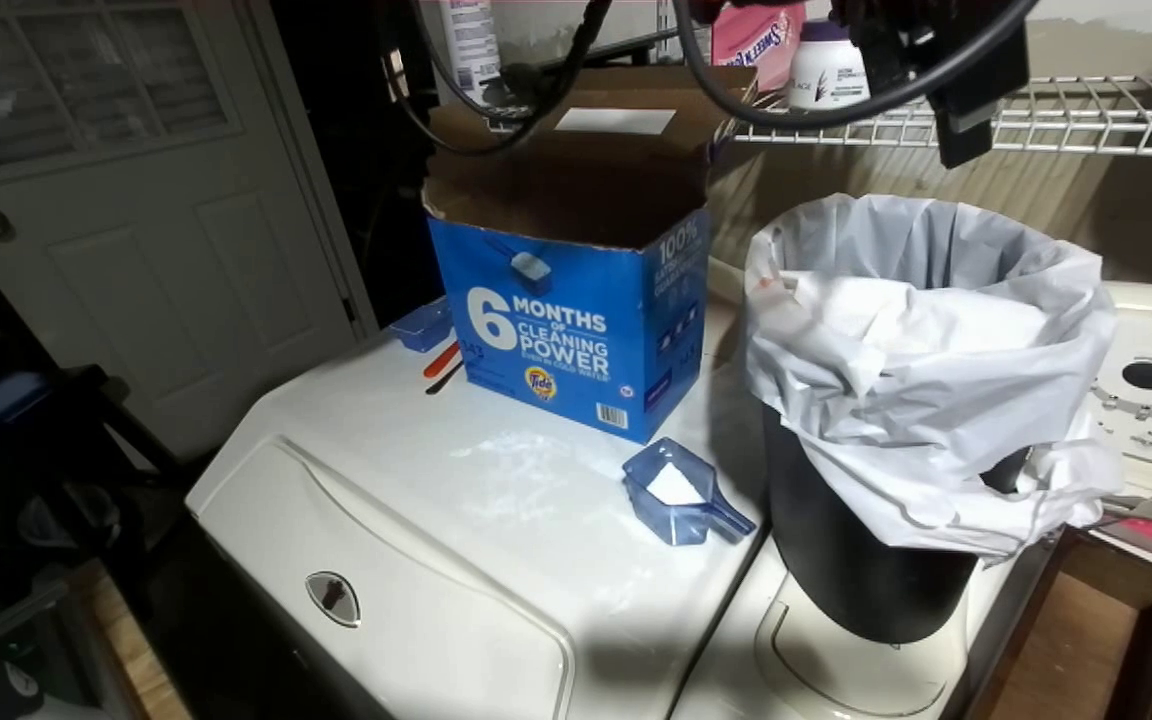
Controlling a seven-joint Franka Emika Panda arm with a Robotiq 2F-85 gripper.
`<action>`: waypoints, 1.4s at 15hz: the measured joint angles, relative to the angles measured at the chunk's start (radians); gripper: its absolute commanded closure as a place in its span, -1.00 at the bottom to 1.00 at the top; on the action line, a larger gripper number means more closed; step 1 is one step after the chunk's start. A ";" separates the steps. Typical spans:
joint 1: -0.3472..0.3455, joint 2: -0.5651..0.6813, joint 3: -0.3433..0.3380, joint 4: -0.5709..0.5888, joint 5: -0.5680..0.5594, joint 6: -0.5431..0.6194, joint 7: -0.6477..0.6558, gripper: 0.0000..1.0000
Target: Put the paper towel inside the trash can
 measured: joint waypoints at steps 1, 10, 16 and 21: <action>-0.001 0.000 -0.003 0.006 -0.003 -0.002 0.011 -1.00; 0.009 -0.053 -0.012 0.023 -0.152 -0.101 0.071 -1.00; 0.040 -0.136 -0.009 -0.009 -0.296 -0.127 0.152 -1.00; 0.057 -0.203 0.005 -0.074 -0.389 -0.129 0.221 -1.00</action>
